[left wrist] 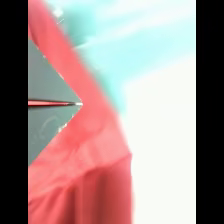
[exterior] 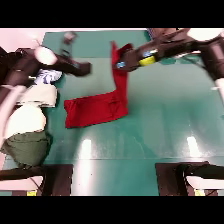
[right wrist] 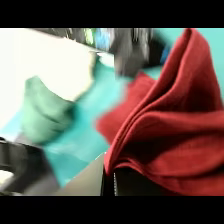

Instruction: Fold the shirts.

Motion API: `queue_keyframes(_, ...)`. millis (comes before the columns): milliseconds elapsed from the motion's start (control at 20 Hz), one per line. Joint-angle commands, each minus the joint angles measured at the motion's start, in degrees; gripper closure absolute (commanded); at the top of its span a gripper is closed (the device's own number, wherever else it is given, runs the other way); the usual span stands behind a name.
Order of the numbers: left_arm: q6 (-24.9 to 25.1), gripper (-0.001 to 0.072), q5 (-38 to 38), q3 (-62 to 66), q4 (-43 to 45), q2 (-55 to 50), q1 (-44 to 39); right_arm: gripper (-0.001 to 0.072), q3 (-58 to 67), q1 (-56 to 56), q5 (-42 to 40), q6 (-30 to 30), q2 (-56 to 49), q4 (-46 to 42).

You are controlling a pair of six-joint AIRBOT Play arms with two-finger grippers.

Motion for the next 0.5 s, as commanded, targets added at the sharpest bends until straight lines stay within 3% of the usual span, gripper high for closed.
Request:
queue_keyframes(0, -0.2, 0.0683, -2.3, 0.1, 7.9, 12.3, 9.5, 0.0697, 3.1, 12.6, -11.7, -3.9, -8.8, 8.6)
queue_keyframes(50, -0.2, 0.0683, -2.6, 0.1, 8.2, 14.7, 11.5, 0.0644, 4.7, 16.3, -15.2, -5.4, -12.0, 9.0)
queue_keyframes(100, -0.2, 0.0683, -3.1, 0.1, 8.2, 16.7, 13.3, 0.0431, 7.0, 19.8, -18.0, -6.6, -15.5, 9.5)
queue_keyframes(150, -0.2, 0.0683, -3.8, 0.1, 8.1, 18.2, 14.7, 0.0365, 9.7, 22.1, -19.0, -6.6, -18.5, 9.4)
queue_keyframes(300, 0.2, 0.0683, -6.7, 0.0, 8.2, 19.5, 16.1, 0.0371, 13.4, 21.7, -15.7, -6.6, -21.9, 9.2)
queue_keyframes(450, 0.4, 0.0683, -9.2, 0.0, 8.1, 18.8, 14.2, 0.0399, 7.1, 15.7, -10.1, -6.5, -18.6, 5.2)
